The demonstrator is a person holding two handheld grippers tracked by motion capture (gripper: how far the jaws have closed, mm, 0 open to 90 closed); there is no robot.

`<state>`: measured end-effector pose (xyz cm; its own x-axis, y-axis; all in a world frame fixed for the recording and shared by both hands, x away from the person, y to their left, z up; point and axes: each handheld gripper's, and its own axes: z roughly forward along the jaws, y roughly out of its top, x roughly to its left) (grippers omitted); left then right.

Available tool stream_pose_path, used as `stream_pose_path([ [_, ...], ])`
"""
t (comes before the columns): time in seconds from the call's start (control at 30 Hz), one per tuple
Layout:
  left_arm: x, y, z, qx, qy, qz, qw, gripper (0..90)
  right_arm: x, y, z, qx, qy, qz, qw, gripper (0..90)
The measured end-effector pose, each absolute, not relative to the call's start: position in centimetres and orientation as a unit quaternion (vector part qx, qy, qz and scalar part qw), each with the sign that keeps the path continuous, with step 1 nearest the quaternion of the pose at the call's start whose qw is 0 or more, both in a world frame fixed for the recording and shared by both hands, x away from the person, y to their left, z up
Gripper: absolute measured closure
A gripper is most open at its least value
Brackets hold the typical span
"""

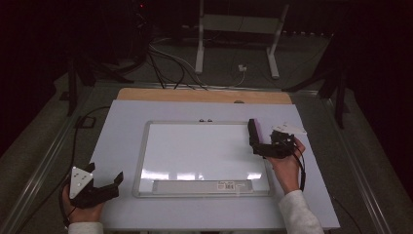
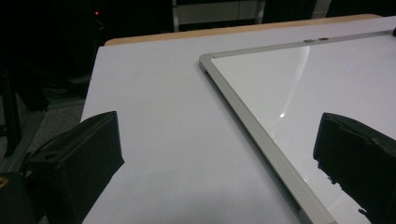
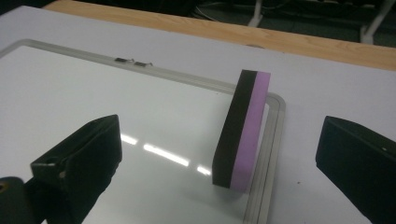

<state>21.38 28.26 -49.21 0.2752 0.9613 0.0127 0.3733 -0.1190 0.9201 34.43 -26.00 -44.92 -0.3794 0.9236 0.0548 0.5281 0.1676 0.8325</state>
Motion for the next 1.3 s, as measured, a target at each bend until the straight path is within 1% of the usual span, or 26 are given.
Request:
stream_pose_path([
  [0.13, 21.3, 28.2, -49.0, 0.665, 0.498, 0.342, 0.439, 1.3, 33.3, -26.6, -44.9, 0.487, 0.724, 0.423, 0.245, 0.8],
  [0.23, 21.3, 28.1, -48.8, 0.66, 0.497, 0.346, 0.444, 0.7, 32.3, -27.1, -45.1, 0.469, 0.729, 0.425, 0.258, 0.9],
  [0.4, 21.2, 28.0, -48.5, 0.657, 0.497, 0.348, 0.448, 0.6, 30.8, -28.2, -45.4, 0.46, 0.722, 0.444, 0.266, 0.9],
  [0.73, 21.3, 27.6, -48.3, 0.65, 0.495, 0.359, 0.451, 0.6, 27.7, -30.4, -47.0, 0.437, 0.711, 0.475, 0.278, 0.9],
  [0.9, 21.2, 27.5, -48.2, 0.65, 0.491, 0.365, 0.451, 0.6, 26.7, -31.2, -47.4, 0.431, 0.703, 0.494, 0.277, 0.9],
  [1.3, 21.1, 27.6, -48.2, 0.645, 0.493, 0.369, 0.453, 0.7, 24.8, -32.5, -47.8, 0.433, 0.683, 0.509, 0.294, 0.9],
])
